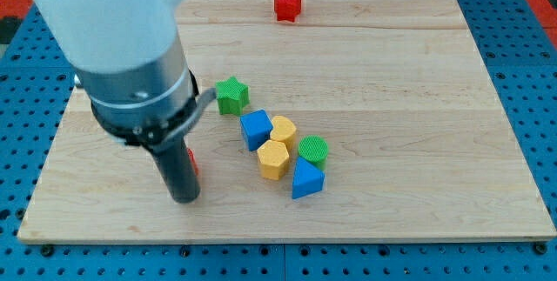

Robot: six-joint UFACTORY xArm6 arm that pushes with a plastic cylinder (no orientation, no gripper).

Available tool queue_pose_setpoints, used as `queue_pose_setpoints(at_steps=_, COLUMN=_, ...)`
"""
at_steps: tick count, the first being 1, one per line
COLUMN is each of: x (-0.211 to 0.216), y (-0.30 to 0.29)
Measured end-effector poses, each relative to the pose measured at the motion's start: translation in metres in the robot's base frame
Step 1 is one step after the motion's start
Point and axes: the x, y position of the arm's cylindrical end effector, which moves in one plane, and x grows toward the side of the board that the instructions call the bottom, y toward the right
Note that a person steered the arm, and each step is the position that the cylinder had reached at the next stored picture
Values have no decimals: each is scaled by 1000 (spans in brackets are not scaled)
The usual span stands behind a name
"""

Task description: Move the red circle into the red star

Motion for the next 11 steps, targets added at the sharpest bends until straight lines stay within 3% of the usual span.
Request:
queue_pose_setpoints(at_steps=4, x=-123, y=-19)
queue_pose_setpoints(at_steps=5, x=-62, y=-21)
queue_pose_setpoints(at_steps=6, x=-80, y=-77)
queue_pose_setpoints(at_steps=8, x=-177, y=-54)
queue_pose_setpoints(at_steps=9, x=-195, y=-16)
queue_pose_setpoints(at_steps=11, x=-183, y=36)
